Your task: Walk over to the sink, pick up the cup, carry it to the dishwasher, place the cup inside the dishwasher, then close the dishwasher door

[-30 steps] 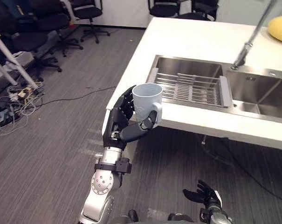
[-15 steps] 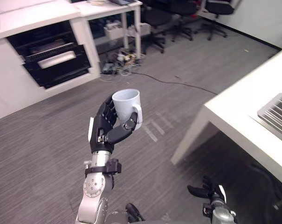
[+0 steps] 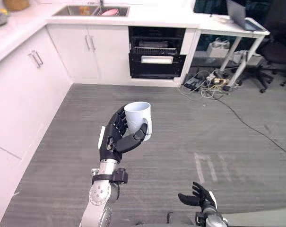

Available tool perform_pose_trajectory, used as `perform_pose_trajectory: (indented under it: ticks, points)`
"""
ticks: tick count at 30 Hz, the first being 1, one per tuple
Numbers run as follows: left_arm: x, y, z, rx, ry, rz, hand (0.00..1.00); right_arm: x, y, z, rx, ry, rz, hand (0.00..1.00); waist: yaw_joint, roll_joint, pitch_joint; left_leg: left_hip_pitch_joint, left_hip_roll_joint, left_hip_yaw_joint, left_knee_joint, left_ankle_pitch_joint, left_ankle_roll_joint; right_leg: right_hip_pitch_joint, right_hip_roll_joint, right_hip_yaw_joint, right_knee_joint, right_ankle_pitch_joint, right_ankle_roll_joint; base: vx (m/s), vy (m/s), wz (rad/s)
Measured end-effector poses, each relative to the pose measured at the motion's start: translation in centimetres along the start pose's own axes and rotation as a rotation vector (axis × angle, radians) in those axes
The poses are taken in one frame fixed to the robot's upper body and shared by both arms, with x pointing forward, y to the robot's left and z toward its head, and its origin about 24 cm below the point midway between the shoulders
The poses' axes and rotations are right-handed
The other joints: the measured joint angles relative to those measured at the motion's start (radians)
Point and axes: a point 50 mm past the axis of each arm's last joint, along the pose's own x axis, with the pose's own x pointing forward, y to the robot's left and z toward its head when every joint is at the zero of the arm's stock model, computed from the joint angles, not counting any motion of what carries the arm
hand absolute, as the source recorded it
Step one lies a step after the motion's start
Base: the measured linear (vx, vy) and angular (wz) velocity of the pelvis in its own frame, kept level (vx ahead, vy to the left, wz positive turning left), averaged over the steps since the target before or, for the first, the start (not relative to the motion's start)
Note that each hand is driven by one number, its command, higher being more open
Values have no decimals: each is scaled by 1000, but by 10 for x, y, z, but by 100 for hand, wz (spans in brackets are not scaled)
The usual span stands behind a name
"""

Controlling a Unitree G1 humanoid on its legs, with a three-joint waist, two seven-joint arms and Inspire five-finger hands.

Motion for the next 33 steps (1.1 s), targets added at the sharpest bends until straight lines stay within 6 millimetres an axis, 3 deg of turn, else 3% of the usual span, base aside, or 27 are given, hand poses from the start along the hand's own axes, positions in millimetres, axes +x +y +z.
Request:
perform_pose_trajectory:
  ticks: [5, 7, 8, 14, 17, 20, 23, 26, 29, 30, 32, 33]
  points:
    - [-1, -5, -2, -2, 9, -40, 30, 1, -11, 6, -17, -32, -25, 90, -6, -3, -5, 54, 12, -4, -49, 28, -50, 95, 3, -56, -93, 12, -15, 165, -113, 31]
    - [-1, -4, -2, 1, 8, -42, 30, 1, -11, 6, -18, -32, -25, 90, -7, 1, -8, 74, 18, -2, -65, 31, -53, 116, 9, -52, -113, 13, -19, 131, -76, -5]
    - [-1, 0, -2, 21, 13, -52, 30, -6, -9, -24, -17, 82, -24, 90, -22, -29, -43, 58, 67, 17, -151, 109, -36, 91, 71, -38, -193, 130, -73, 66, -36, -6]
    - [-1, 2, -2, 22, 12, -41, 30, -6, -8, -23, -15, 81, -21, 90, -23, -31, -42, 73, 73, 45, -152, 107, -39, 91, 77, -10, -200, 137, -73, -4, -1, -12]
    - [5, 3, -12, 30, 47, -39, 30, -8, -10, -28, -12, 97, -29, 90, -31, -30, -41, 82, 75, 42, -153, 107, -39, 118, 70, -54, -236, 150, -74, -19, -14, 1]
    - [3, 9, -25, 39, 105, -12, 30, -8, -10, -31, -13, 112, -30, 90, -32, -30, -40, 82, 85, 44, -145, 101, -46, 120, 55, -163, -237, 148, -76, -23, -42, 0]
    - [3, 13, -34, 42, 149, 18, 30, -6, -10, -28, -15, 109, -37, 90, -21, -21, -28, 21, 112, 34, -29, 44, -62, 110, 60, -217, -215, 123, -89, -21, -55, 9]
    - [3, 14, -33, 41, 148, 37, 30, 2, -9, -14, -19, 81, -50, 90, -17, -22, -4, -20, 132, 56, 34, 6, -44, 58, 38, -266, -84, 53, -71, -36, -11, 43]
    - [4, 17, -27, 34, 119, 61, 30, 6, -8, -3, -26, 51, -54, 90, 8, -37, 10, -37, 105, 61, 94, -43, -26, -12, -26, -278, 123, -73, -46, 36, 86, 35]
    - [4, 20, -21, 39, 97, 76, 30, 7, -6, 0, -37, 37, -47, 90, 10, -44, 13, -39, 81, 46, 116, -74, -2, -31, -62, -284, 207, -107, -41, 80, 124, 31]
    - [2, 23, -14, 38, 72, 104, 30, 9, -5, 5, -41, 22, -40, 90, 20, -44, 21, -22, 59, 42, 121, -97, 22, -61, -99, -283, 313, -122, -42, 155, 159, 20]
    - [2, 26, -9, 43, 51, 116, 30, 9, -2, 7, -49, 14, -29, 90, 27, -47, 35, 6, 45, 33, 121, -110, 36, -96, -124, -263, 440, -115, -45, 258, 182, 29]
